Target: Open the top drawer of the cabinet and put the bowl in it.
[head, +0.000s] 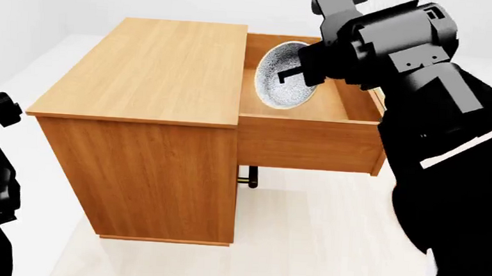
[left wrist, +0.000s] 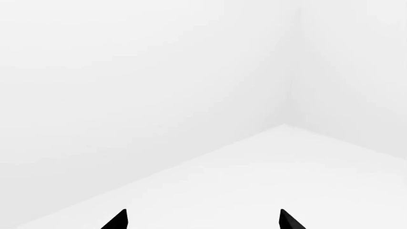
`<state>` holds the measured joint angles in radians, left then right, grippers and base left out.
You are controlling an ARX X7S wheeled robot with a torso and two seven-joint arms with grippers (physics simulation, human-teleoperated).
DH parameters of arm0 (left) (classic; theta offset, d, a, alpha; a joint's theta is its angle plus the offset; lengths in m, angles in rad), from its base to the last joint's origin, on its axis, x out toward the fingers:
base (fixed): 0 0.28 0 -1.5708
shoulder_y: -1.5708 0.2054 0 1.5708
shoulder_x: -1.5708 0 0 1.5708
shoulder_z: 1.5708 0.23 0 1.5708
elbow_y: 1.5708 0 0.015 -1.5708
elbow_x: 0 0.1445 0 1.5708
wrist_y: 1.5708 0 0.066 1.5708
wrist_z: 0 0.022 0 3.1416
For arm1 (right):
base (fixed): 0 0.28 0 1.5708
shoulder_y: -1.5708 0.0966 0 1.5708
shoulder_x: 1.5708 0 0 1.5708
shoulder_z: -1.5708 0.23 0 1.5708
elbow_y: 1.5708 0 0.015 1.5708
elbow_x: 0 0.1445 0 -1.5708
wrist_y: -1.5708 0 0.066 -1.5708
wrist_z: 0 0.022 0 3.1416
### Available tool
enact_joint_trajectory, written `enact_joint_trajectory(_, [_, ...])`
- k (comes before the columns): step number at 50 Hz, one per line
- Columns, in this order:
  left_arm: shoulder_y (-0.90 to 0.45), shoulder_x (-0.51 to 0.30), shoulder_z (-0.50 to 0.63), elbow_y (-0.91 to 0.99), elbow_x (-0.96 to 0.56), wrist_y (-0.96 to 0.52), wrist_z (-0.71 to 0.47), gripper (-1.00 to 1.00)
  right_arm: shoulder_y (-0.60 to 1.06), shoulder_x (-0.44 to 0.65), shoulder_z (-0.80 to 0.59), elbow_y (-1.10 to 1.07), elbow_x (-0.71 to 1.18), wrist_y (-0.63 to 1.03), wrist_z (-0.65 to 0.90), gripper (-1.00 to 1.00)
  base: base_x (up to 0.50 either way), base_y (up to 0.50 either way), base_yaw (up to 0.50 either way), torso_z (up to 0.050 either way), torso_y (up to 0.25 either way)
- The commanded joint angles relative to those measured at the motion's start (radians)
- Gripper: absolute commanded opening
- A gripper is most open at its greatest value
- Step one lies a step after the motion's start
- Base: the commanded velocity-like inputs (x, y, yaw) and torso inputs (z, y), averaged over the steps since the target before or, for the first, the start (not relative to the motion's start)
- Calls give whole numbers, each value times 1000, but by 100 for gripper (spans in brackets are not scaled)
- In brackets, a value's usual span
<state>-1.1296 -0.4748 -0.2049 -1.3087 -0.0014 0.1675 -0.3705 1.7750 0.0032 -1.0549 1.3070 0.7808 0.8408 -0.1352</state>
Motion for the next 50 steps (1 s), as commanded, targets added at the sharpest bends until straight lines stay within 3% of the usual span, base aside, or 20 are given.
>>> enact_joint_trajectory(1, [4, 0, -6, 0, -1, 7, 8, 100, -37, -3, 224, 1, -205, 9, -15, -100, 0, 0, 0, 0, 0])
enact_joint_trajectory(41, [6, 1, -12, 0, 1, 15, 9, 100, -94, -2, 494, 2, -454, 3, -33, -100, 0, 0, 0, 0, 0])
enact_joint_trajectory(42, [6, 2, -12, 0, 1, 16, 9, 100, -91, -2, 504, 2, -461, 3, -34, 100, 0, 0, 0, 0, 0])
enact_joint_trajectory(50, [7, 2, -14, 0, 1, 17, 10, 100, -75, -2, 542, 1, -509, -15, -37, 100, 0, 0, 0, 0, 0])
